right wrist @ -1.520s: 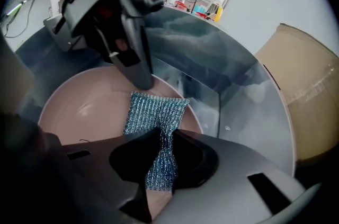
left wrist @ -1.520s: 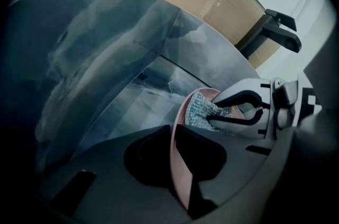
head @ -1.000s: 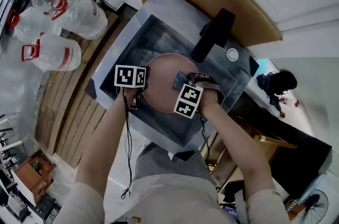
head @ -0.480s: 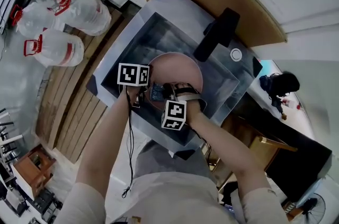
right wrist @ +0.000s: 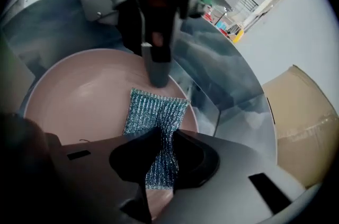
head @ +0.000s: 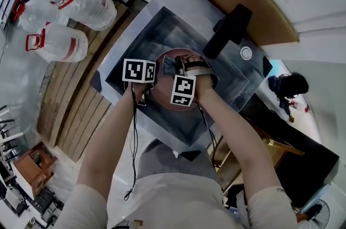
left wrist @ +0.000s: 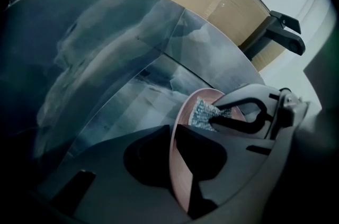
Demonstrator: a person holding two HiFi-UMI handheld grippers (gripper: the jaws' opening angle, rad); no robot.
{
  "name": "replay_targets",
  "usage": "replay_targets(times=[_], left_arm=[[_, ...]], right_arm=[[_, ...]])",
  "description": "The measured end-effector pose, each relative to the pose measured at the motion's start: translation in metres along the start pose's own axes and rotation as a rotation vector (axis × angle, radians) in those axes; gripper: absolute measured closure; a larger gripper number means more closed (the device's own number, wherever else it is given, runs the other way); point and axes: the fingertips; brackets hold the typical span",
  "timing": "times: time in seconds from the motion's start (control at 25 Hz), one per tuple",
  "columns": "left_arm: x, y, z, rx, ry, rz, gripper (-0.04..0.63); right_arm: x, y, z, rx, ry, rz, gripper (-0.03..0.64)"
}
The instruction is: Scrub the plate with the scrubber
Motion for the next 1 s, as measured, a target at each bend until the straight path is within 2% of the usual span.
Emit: replay_targets(times=[0.08, 0.24, 0.48, 0.6, 0.76, 0.88, 1.0], left_arm=[[0.001, 0.0, 0.0, 0.011, 0.002, -0.002, 0.545], [0.0, -0.002, 0.001, -0.001, 0.003, -0.007, 0.545], [-0.002, -0.004, 0.0, -0.022, 0.007, -0.013, 0.545], [-0.002, -0.004, 0.0, -0.024, 0.011, -0.01, 0.545], [-0.002, -0.005, 0.001, 0.018, 0.026, -0.009, 0.545], [-0.002, -0.005, 0.001, 0.035, 0.029, -0.01, 0.545], [-0.001, -0.005, 0.002, 0.044, 0.026, -0.011, 0.54]], right_arm=[[-0.002, -0.022, 0.014, 0.019, -0.029, -0.061, 0.515], [-0.019, -0.058, 0.018, -0.059, -0.04, -0.201, 0.517], [-0.053, -0.077, -0.031, 0.006, 0.088, -0.284, 0.517], [-0.069, -0.067, -0.062, 0.022, 0.18, -0.284, 0.517], [-0.077, -0.028, -0.102, -0.058, 0.283, -0.245, 0.514], [-0.065, 0.008, -0.118, -0.082, 0.279, -0.165, 0.512], [-0.046, 0.033, -0.115, 0.003, 0.23, -0.067, 0.512]])
Point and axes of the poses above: the fingertips, and each gripper's own axes: x forward along the fingers, z to its right, y out of its top, and after that the axes turned 14 degrees about z, right-handed
